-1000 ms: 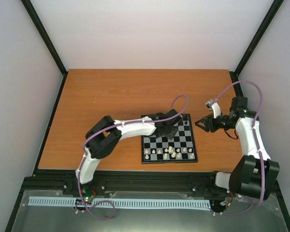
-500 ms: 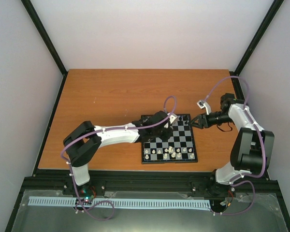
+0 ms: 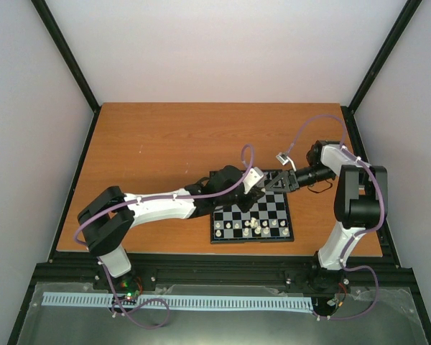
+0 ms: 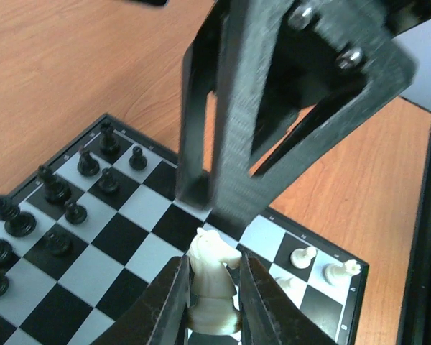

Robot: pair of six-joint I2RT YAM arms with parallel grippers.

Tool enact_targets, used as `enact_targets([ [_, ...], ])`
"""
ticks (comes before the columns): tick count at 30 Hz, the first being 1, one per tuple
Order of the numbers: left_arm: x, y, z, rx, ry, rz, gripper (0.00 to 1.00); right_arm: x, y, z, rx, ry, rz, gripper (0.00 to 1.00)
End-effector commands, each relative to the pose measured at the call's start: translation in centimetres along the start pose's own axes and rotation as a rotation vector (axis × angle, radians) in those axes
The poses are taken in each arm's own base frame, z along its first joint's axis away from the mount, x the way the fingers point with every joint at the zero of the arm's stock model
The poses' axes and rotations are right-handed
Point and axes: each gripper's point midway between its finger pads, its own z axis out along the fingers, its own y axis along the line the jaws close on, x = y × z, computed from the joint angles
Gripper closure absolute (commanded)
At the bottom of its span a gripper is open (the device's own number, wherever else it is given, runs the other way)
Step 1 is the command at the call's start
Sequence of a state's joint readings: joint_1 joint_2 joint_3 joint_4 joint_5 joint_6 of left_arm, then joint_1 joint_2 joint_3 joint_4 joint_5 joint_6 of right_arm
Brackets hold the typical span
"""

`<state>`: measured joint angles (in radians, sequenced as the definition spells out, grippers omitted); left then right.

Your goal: Set up the chess pieces on the board

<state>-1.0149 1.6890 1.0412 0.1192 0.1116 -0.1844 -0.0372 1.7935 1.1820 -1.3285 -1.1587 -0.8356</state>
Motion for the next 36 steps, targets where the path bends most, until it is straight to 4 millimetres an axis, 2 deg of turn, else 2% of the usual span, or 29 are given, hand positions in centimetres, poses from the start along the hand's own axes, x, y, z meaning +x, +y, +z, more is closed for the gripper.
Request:
enact_targets([
  [1,-2.7,-1.7,-0.7,0.059,-0.091,0.074,0.79,-0.5,1.7,0.4,-0.114,-0.028,0.0,0.63],
  [11,-2.7,-2.1,-0.3,0.066,-0.085,0.099,0.78,-0.3,1.8,0.6,-0.135,-0.03,0.01,0.67],
  [20,-3.1,-2.4,0.0,0.052,-0.091,0.115,0.77,0.2,1.8,1.2,-0.15,-0.01,0.034,0.75],
  [23,-3.1,-2.5,0.2,0.052,-0.089,0.118,0.77,0.3,1.7,1.4,-0.154,-0.004,0.041,0.81],
  [32,-2.8,-1.0,0.8,-0.037,-0.075,0.117,0.77,0.2,2.2,1.4,-0.153,-0.008,0.027,0.81],
  [36,-2.8,0.0,0.8,-0.096,-0.079,0.107,0.75,0.2,2.2,1.3,-0.153,-0.011,0.024,0.93],
])
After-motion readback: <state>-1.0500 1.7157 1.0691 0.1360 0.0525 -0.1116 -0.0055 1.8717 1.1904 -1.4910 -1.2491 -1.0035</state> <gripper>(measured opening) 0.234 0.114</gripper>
